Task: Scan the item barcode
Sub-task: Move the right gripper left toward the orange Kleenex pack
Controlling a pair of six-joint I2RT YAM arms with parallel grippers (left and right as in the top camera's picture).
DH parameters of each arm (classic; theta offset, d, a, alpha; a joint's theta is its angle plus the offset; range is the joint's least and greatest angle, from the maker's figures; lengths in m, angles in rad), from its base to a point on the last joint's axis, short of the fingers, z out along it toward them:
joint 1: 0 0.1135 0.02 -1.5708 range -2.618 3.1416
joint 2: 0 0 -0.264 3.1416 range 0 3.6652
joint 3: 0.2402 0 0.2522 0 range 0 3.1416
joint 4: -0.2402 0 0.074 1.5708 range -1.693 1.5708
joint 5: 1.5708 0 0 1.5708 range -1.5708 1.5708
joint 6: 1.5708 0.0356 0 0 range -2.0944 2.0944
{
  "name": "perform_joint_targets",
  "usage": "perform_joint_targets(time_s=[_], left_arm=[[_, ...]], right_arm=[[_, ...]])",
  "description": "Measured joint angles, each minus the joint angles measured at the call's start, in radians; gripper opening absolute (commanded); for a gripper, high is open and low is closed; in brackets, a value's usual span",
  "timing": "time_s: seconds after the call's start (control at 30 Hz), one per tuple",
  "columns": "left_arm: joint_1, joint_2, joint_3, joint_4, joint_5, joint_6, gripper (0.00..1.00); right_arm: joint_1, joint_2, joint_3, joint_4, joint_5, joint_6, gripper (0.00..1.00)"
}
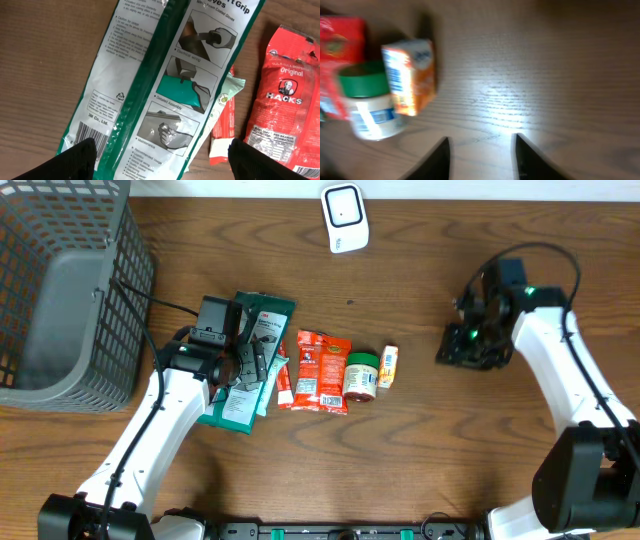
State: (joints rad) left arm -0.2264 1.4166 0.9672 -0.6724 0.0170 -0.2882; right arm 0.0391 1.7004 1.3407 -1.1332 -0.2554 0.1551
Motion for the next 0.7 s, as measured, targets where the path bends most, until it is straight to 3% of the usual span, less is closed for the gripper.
perform_joint_targets(time_s=[0.1, 0.23, 0.3, 0.57, 0.7], left_arm=[[0.0, 0.0, -0.002, 0.0, 0.0, 0.0, 0.84], [0.0, 0.0, -0.002, 0.0, 0.0, 0.0, 0.84], [0.0, 0.0, -0.002, 0.0, 0.0, 0.0, 0.84], [0.0, 0.0, -0.003, 0.0, 0.0, 0.0, 0.84], [0.0, 0.001, -0.003, 0.0, 0.0, 0.0, 0.84]], right_arm=[[0.01, -0.001, 0.12, -0.065, 0.003, 0.019, 0.15], [0.064, -0.002, 0.186, -0.063, 0.006, 0.071, 0.52], [0.1, -0.002, 0.185, -0.053, 0.01, 0.112, 0.6], [0.258, -0.002, 0.143, 0.04, 0.109, 0.261, 0.64], [0.316, -0.002, 0.082, 0.119, 0.174, 0.328, 0.61]])
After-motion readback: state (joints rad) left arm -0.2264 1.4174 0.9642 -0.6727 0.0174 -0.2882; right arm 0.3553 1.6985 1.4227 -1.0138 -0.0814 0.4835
